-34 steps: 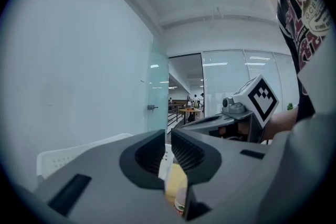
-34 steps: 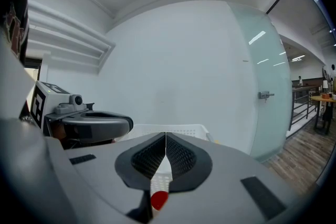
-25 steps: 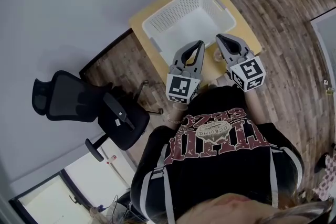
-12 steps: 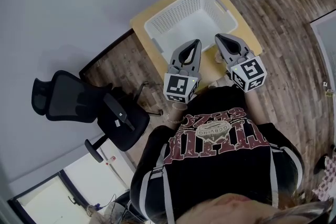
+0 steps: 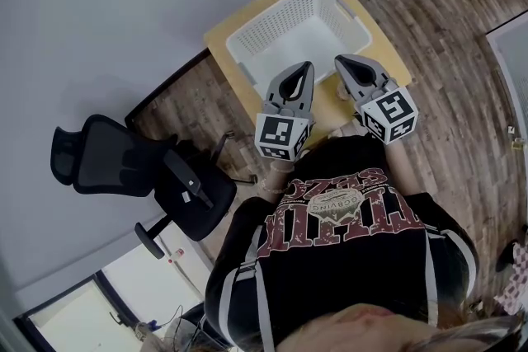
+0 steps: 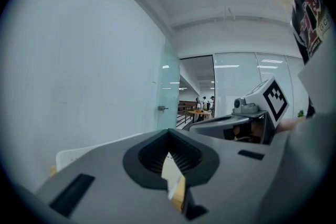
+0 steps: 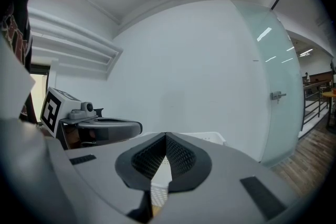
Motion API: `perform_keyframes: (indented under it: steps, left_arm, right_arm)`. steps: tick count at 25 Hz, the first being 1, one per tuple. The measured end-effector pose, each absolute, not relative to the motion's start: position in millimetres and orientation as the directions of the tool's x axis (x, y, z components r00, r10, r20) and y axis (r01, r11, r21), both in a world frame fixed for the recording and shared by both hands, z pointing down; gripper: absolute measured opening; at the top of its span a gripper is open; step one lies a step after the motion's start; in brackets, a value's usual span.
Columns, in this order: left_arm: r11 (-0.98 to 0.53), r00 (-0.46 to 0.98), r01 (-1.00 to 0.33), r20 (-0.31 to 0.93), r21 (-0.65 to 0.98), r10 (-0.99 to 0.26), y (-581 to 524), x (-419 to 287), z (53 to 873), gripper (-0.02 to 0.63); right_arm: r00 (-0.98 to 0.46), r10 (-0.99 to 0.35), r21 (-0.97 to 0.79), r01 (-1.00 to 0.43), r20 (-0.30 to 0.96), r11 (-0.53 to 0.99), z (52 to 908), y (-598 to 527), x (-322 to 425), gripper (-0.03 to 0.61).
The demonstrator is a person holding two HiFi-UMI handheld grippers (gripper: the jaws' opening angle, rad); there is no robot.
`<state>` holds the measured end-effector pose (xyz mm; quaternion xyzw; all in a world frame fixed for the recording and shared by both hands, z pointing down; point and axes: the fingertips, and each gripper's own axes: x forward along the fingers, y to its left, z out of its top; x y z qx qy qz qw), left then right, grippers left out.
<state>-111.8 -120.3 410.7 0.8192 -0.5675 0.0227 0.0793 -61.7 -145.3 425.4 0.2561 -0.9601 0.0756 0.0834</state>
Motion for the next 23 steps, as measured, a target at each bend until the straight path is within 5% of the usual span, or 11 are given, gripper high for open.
perform_keyframes:
  steps: [23]
  left_arm:
    - [-0.349,0.362,-0.931,0.141,0.111,-0.921,-122.5,-110.5,417.7,0.046]
  right_arm:
    - [-0.849,-0.477,-0.095,-0.506,0.226,0.857,432.9,-143.2,-61.0,0.017]
